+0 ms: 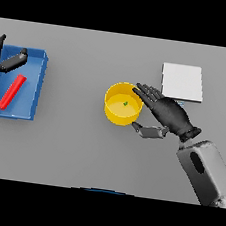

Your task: Pick up the red beaker and tilt it to pour out 1 green nut into yellow bowl. Pick up the yellow bowl and place it on the metallic measuring scale.

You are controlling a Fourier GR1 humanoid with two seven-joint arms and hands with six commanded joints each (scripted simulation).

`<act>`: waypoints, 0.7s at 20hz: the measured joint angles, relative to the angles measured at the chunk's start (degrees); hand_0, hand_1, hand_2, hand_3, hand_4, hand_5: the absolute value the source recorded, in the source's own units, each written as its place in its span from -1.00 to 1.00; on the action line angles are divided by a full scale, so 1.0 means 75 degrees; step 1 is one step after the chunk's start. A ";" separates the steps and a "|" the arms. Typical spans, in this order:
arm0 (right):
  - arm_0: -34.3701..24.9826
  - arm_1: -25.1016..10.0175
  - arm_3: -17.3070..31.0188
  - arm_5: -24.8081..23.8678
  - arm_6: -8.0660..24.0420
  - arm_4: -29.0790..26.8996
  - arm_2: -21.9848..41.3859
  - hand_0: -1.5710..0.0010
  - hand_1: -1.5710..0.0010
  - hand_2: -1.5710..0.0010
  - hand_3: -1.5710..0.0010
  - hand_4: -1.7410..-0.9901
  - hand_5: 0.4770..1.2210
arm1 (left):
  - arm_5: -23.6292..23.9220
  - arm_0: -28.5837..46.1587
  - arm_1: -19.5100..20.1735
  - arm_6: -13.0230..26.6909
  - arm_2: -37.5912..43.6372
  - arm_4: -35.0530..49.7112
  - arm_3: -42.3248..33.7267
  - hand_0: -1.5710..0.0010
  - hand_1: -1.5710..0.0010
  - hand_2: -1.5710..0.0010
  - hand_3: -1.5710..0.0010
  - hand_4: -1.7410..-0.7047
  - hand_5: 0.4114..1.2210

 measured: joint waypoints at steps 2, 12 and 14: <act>-0.0441 0.0023 0.0342 0.0240 0.0060 0.0144 0.0195 1.00 1.00 1.00 1.00 0.25 -0.52 | -0.0015 0.0007 -0.0048 -0.0053 -0.0011 0.0021 0.0022 1.00 1.00 1.00 1.00 0.82 -0.23; -0.1797 0.0203 0.1726 0.1206 -0.0523 0.0503 0.1067 1.00 1.00 1.00 1.00 0.32 -0.44 | -0.0182 -0.0181 -0.0055 -0.0055 0.0006 0.0014 0.0253 1.00 1.00 1.00 1.00 0.83 -0.23; -0.1982 0.0237 0.2062 0.1305 -0.0637 0.0543 0.1162 1.00 1.00 1.00 1.00 0.31 -0.45 | -0.0150 -0.0153 -0.0055 -0.0133 -0.0020 -0.0041 0.0264 1.00 1.00 1.00 1.00 0.83 -0.21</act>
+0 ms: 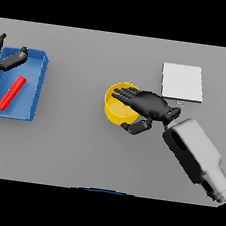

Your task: Pick up the red beaker and tilt it to pour out 1 green nut into yellow bowl. Pick up the yellow bowl and place it on the metallic measuring scale.

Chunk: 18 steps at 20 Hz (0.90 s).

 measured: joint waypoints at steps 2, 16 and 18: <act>-0.0189 0.0035 0.0267 0.0142 -0.0084 0.0078 0.0145 1.00 1.00 1.00 1.00 0.26 -0.46 | -0.0027 -0.0002 0.0011 -0.0012 -0.0020 0.0019 -0.0127 1.00 1.00 1.00 1.00 0.83 -0.20; -0.0691 0.0282 0.1049 0.0640 0.0232 0.0579 0.0789 0.67 0.70 0.70 0.68 -0.06 0.14 | 0.0015 0.0074 0.0180 -0.0064 0.0058 0.0035 -0.0200 1.00 1.00 1.00 1.00 0.83 -0.23; -0.0744 0.0260 0.1124 0.0620 0.0040 0.0627 0.0844 0.08 0.15 0.20 0.40 -0.33 0.45 | -0.0037 -0.0009 0.0170 -0.0022 0.0096 0.0067 -0.0121 1.00 1.00 1.00 1.00 0.83 -0.23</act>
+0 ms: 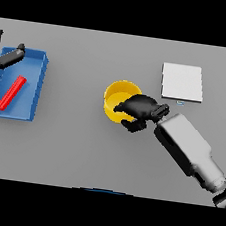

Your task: Pick up the red beaker and tilt it to pour out 1 green nut into yellow bowl. Pick up the yellow bowl and place it on the metallic measuring scale.

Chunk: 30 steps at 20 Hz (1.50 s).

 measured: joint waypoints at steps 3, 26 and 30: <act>-0.0016 -0.0048 -0.0121 0.0495 0.0070 -0.0177 -0.0013 -0.45 -0.41 -0.38 -0.10 -0.64 0.72 | 0.0095 0.0088 0.0044 0.0093 -0.0018 -0.0006 -0.0149 1.00 1.00 1.00 1.00 0.82 -0.22; -0.0247 -0.1393 -0.2236 0.1761 0.1110 -0.1226 -0.1018 -1.00 -1.00 -0.99 -0.58 -0.94 1.00 | 0.0080 0.0110 0.0152 0.0086 -0.0005 -0.0006 -0.0269 1.00 1.00 1.00 1.00 0.82 -0.23; -0.0550 -0.1813 -0.2101 0.1469 0.0785 -0.1091 -0.1183 -1.00 -1.00 -1.00 -0.69 -0.94 1.00 | 0.0092 0.0110 0.0178 0.0115 0.0026 0.0044 -0.0387 1.00 1.00 1.00 1.00 0.79 -0.19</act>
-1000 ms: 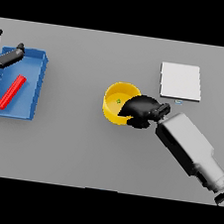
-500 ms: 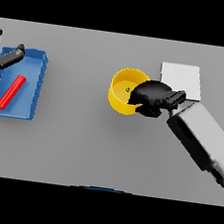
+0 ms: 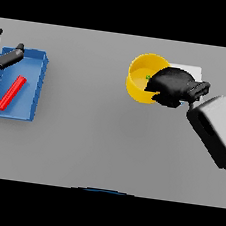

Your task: Pick up the red beaker and tilt it to pour out 1 green nut into yellow bowl. Pick up the yellow bowl and place it on the metallic measuring scale.

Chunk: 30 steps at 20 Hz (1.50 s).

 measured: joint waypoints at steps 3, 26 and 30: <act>-0.0168 -0.0201 0.0486 -0.0330 0.0045 0.0125 -0.0205 -1.00 -1.00 -1.00 -0.60 -0.94 1.00 | 0.0017 0.0015 0.0104 0.0086 -0.0042 -0.0077 -0.0123 1.00 1.00 1.00 1.00 0.81 -0.20; -0.1080 0.0235 0.5832 -0.2821 -0.0771 0.0377 -0.0420 -1.00 -0.88 -0.99 -0.92 -0.96 1.00 | 0.0107 0.0019 0.0203 0.0552 -0.0054 -0.0094 -0.0326 1.00 1.00 1.00 1.00 0.81 -0.22; -0.1292 0.0335 0.6288 -0.2937 -0.0961 0.0343 -0.0350 -0.96 -0.80 -1.00 -0.48 -0.97 1.00 | 0.0029 0.0005 0.0182 0.0614 -0.0080 -0.0057 -0.0336 1.00 1.00 1.00 1.00 0.79 -0.19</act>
